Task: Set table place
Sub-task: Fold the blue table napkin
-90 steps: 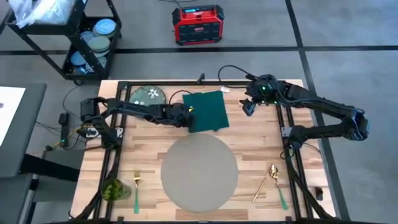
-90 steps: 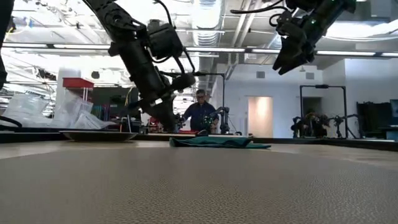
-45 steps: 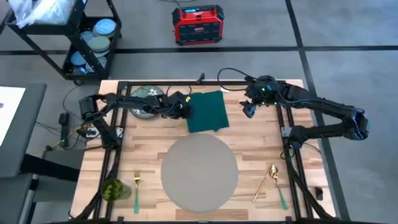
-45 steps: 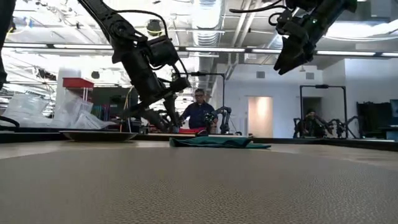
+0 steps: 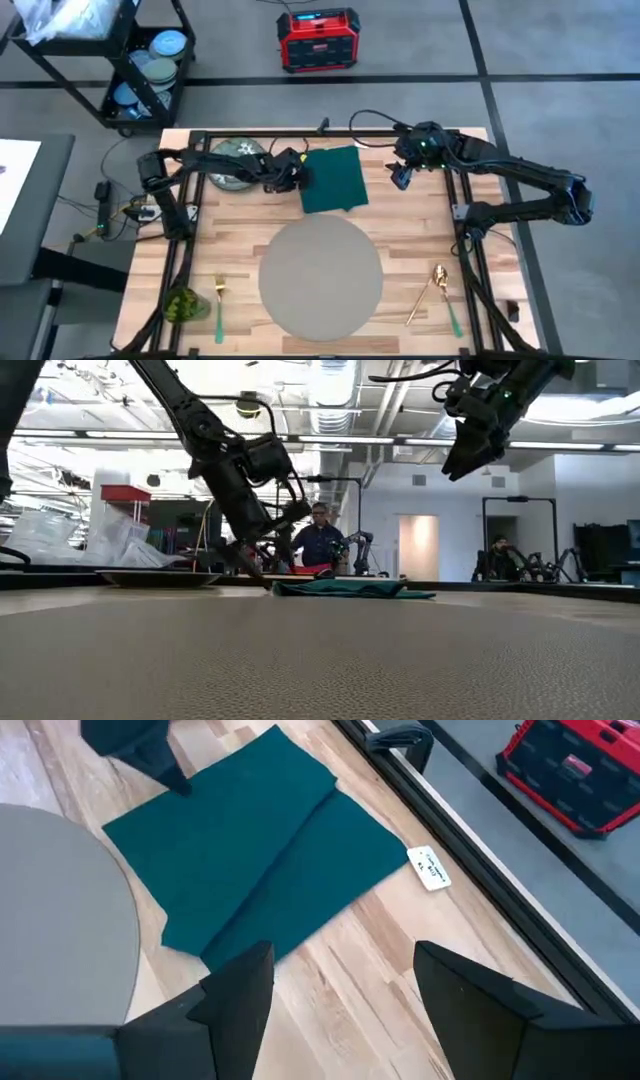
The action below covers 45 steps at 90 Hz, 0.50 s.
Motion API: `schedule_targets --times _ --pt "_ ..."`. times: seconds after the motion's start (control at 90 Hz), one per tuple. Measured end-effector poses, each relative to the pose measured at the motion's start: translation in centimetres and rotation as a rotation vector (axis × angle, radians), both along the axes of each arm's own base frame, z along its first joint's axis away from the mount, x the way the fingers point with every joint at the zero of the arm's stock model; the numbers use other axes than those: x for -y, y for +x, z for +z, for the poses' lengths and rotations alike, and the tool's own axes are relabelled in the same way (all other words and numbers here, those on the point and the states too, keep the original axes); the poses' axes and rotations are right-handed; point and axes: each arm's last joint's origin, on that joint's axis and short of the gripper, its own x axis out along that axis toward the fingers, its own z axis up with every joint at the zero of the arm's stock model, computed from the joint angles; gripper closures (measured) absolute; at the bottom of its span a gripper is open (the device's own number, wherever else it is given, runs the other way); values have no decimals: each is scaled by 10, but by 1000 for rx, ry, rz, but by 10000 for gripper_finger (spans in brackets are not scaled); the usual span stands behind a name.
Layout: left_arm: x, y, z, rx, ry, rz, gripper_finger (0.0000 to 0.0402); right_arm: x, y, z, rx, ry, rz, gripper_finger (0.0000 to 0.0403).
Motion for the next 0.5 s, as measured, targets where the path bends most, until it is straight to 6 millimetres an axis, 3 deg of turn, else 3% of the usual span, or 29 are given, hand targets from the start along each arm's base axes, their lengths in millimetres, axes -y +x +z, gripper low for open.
schedule_targets --times 0.3,0.5 --pt "0 1 -5 -9 -13 12 200 -1 -2 -2 -33 10 -6 172" --pt "0 0 -6 -39 9 30 278 -1 -3 -2 -37 11 -7 172"
